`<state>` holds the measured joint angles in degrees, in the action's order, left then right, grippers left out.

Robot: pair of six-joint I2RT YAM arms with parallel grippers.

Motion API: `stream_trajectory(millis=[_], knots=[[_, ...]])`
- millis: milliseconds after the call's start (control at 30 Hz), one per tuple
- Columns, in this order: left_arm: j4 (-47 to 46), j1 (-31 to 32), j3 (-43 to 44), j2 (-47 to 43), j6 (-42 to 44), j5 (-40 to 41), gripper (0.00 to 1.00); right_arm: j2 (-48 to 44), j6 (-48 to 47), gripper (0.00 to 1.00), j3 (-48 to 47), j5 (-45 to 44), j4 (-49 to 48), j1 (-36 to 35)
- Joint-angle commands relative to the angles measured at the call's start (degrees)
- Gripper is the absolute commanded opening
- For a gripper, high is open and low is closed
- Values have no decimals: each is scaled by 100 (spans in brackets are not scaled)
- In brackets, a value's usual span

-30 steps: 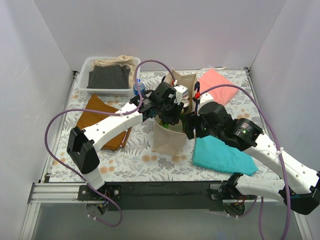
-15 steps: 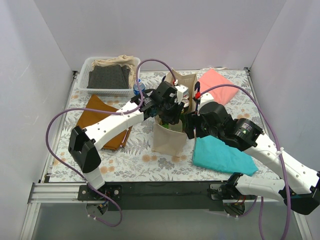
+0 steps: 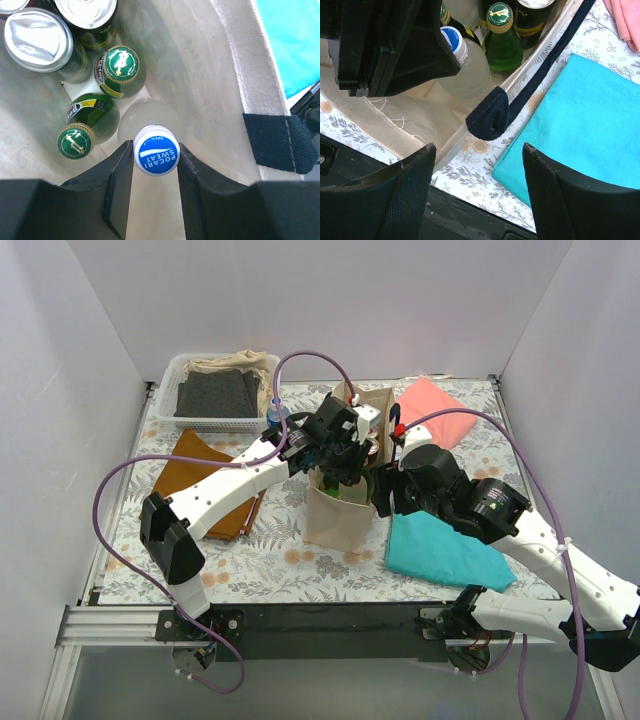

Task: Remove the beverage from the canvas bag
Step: Take out the drink from the canvas bag.

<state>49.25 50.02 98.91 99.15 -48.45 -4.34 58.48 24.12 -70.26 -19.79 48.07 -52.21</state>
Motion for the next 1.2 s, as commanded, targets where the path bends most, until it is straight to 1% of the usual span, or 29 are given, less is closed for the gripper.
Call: stream_trajectory(millis=[0,500,1167], knots=[[-390,52,471,-458,-77,21,0,-91,58,75,56,-174,-35,-18],[-478,61,577,-590,-51,354,0,-153,93,75,65,-306,-44,-9],[-645,61,919,-1020,-165,364,0,-311,181,76,135,-534,-52,-18]])
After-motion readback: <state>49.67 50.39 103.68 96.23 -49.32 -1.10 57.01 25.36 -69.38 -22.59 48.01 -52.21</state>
